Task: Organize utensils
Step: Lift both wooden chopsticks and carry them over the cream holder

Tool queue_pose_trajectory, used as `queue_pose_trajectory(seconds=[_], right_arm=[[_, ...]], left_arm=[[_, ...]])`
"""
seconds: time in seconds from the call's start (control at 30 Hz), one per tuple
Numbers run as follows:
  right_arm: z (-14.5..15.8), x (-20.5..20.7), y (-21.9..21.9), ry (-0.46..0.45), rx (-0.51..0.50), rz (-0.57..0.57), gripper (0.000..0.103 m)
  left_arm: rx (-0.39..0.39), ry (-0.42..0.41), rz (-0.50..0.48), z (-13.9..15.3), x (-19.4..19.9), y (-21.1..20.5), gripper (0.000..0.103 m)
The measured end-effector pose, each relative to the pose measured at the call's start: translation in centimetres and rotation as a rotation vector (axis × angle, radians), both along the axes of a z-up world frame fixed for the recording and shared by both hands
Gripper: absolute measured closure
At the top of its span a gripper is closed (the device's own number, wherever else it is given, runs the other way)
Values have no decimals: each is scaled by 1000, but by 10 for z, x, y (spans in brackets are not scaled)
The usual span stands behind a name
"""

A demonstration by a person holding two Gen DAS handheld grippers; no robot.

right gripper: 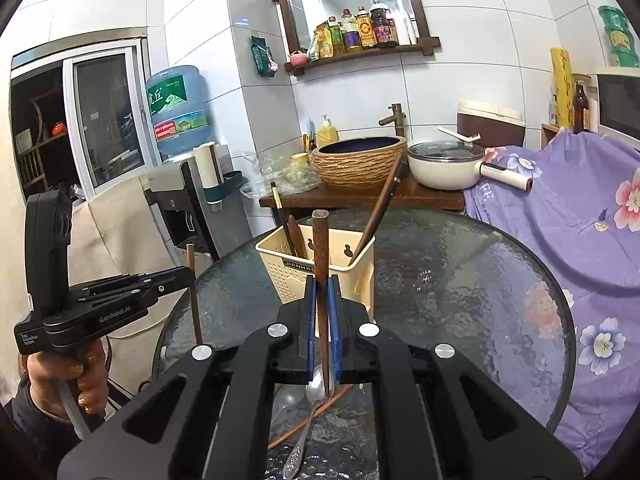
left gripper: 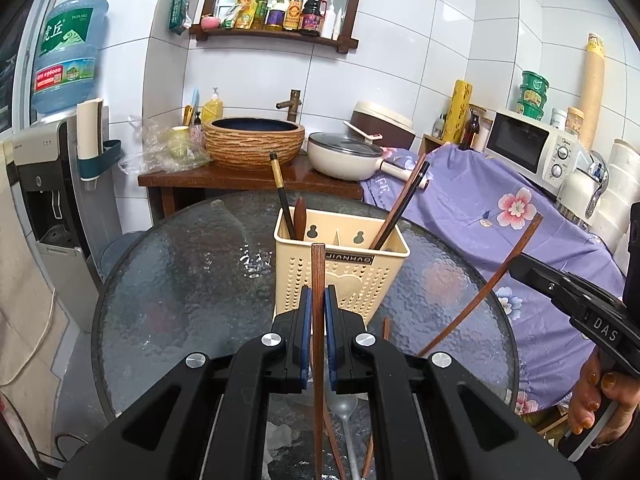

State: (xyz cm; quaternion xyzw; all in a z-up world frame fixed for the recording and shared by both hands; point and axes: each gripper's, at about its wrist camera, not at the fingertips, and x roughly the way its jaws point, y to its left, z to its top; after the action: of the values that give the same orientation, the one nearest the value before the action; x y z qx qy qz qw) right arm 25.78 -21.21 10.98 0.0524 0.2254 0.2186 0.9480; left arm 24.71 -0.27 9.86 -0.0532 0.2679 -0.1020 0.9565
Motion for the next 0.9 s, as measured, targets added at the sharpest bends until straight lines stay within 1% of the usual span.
queue_pose_trajectory(seconds=[0.3,0.6,0.7,0.77,0.9], right_arm=[[18,7,3,-4,3,21,97],[41,13,3,-8,13,46,97],[53,19,5,-10,21,50,97],[65,24,6,-16,29,55,102],[90,34,10,-46,20,45,102]], left_arm=[[16,-48,-7,21,-2,-7,97],[8,-84,-19,49,2,-12,97],[-2,-92,-23,64,8,-13,97],[-1,-104,-20,74,10,-13,97],[5,-137,-6,100,18,-14,97]])
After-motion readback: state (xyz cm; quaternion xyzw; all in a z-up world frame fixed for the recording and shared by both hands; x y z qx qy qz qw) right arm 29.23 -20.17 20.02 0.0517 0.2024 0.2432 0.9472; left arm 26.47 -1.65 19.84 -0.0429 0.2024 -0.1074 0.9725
